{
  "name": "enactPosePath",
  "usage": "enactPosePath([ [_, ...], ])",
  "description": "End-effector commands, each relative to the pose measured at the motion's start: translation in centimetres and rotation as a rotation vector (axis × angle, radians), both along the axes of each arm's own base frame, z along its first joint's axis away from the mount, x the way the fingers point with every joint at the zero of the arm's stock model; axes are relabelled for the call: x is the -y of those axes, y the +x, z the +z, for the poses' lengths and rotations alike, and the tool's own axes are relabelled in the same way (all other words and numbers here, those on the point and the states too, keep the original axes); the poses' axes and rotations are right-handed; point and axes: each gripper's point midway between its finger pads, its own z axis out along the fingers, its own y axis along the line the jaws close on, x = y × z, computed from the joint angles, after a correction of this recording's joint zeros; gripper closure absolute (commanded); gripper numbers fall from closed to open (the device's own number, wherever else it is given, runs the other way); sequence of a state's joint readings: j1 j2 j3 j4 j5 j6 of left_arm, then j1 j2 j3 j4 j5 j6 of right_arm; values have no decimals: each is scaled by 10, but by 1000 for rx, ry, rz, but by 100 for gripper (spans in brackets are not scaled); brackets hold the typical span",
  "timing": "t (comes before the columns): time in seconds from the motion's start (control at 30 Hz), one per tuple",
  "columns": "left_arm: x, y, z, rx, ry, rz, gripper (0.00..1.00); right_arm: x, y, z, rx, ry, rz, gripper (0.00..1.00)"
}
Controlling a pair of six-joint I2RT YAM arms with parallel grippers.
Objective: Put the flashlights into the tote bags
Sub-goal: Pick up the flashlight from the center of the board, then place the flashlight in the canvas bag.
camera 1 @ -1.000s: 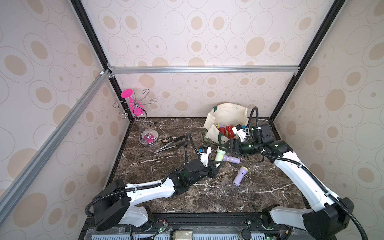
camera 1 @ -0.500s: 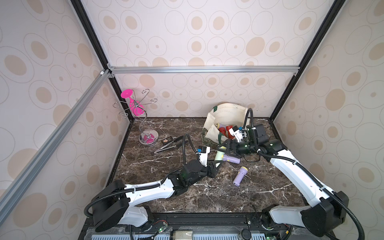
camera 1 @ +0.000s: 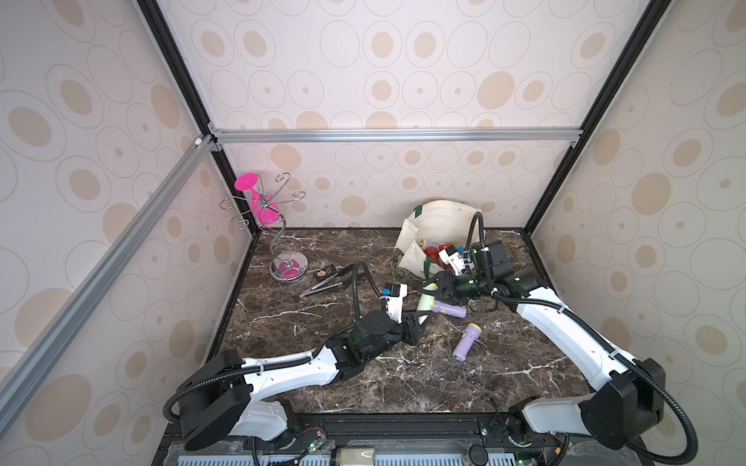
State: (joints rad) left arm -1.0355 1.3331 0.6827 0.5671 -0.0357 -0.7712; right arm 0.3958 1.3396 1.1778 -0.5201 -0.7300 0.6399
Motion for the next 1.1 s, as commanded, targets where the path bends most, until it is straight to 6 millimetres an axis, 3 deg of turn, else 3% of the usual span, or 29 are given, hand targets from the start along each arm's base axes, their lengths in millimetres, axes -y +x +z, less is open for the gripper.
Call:
enactPosePath([
  [0.0,-3,3,26,36,-75,20,98,-4,-2,0,-3,11,13,66],
  [0.07,-4,4,24,33,-71,22,91,-4,-2,2,3,13,17,72],
  [0.2,-4,3,23,35,-66,24,50,-2,-1,10,39,-4,25,87],
  [0.27,-7,5,19,31,-51,37,36,-2,-1,15,59,-18,34,94],
  [0.33,-10,6,16,29,-32,51,28,1,1,20,89,-47,37,99],
  [0.5,-21,8,10,19,-1,94,5,16,17,35,182,-158,-3,100],
  [0.57,-22,8,7,16,15,96,0,23,27,40,201,-191,-31,100],
  [0.77,-20,5,-3,-2,40,72,0,38,66,65,270,-265,-113,100],
  [1.0,-5,4,11,24,-5,23,0,55,124,102,347,-253,-245,100],
  [1.07,-1,6,19,39,-12,19,0,69,142,110,371,-271,-294,100],
])
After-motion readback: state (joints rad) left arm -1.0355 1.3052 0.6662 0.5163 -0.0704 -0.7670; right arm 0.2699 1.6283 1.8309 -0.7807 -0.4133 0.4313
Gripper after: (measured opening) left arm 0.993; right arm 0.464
